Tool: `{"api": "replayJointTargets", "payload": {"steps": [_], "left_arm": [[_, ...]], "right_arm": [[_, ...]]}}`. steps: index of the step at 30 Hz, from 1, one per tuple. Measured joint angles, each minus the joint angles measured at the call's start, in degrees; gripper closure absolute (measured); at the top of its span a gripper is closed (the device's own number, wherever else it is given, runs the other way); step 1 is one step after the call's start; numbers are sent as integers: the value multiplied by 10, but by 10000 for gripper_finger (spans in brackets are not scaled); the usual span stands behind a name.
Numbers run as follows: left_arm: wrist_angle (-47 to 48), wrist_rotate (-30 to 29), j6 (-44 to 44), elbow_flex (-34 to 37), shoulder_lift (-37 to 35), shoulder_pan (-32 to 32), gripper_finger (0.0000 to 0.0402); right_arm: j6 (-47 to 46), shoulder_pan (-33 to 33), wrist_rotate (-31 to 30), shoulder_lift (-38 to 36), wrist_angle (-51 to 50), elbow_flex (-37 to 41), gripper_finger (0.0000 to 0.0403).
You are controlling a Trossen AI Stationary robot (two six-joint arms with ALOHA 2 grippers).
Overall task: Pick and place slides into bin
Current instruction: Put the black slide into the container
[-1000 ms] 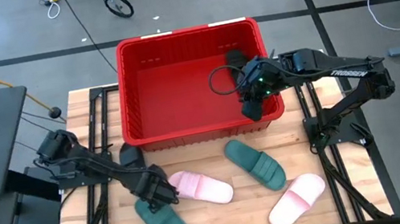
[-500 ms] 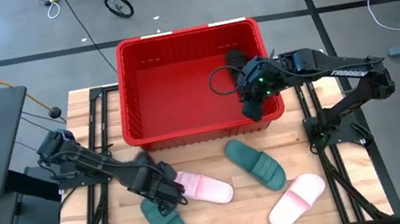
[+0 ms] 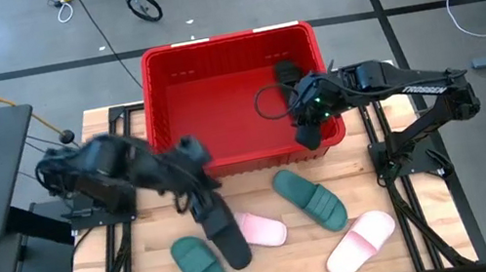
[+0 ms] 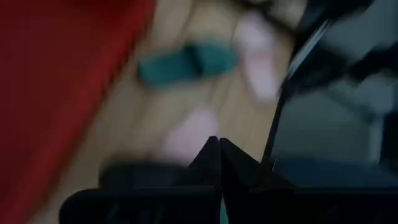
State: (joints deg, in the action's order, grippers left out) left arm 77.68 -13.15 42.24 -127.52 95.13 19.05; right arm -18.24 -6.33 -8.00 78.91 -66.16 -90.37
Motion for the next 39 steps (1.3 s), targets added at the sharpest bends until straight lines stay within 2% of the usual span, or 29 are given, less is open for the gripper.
{"api": "replayJointTargets", "payload": {"steps": [3,5,7,11,14,18,22,26,29,33,39], "left_arm": [[-10,-21,-67,-55,0,-29,401],[-10,-21,-99,-65,0,-46,401],[5,10,-131,-61,1,-58,400],[29,81,-131,-14,15,-55,373],[57,100,-109,47,29,-39,336],[62,104,-18,144,31,-10,272],[-38,106,105,247,33,24,212],[-164,134,218,338,32,55,177],[-194,139,294,393,32,75,173],[-160,140,380,440,32,91,188],[-164,139,411,461,41,102,202]], "right_arm": [[0,18,0,0,-21,0,283],[0,30,0,0,-32,0,283],[0,43,0,0,-36,0,283],[20,64,0,0,-33,0,283],[54,72,0,0,-26,0,283],[63,72,0,0,-25,0,283],[86,73,-1,0,-26,0,283],[126,73,-1,0,-30,0,283],[138,72,0,0,-30,0,283],[139,72,0,0,-30,0,283],[140,72,0,0,-30,0,283]]}}
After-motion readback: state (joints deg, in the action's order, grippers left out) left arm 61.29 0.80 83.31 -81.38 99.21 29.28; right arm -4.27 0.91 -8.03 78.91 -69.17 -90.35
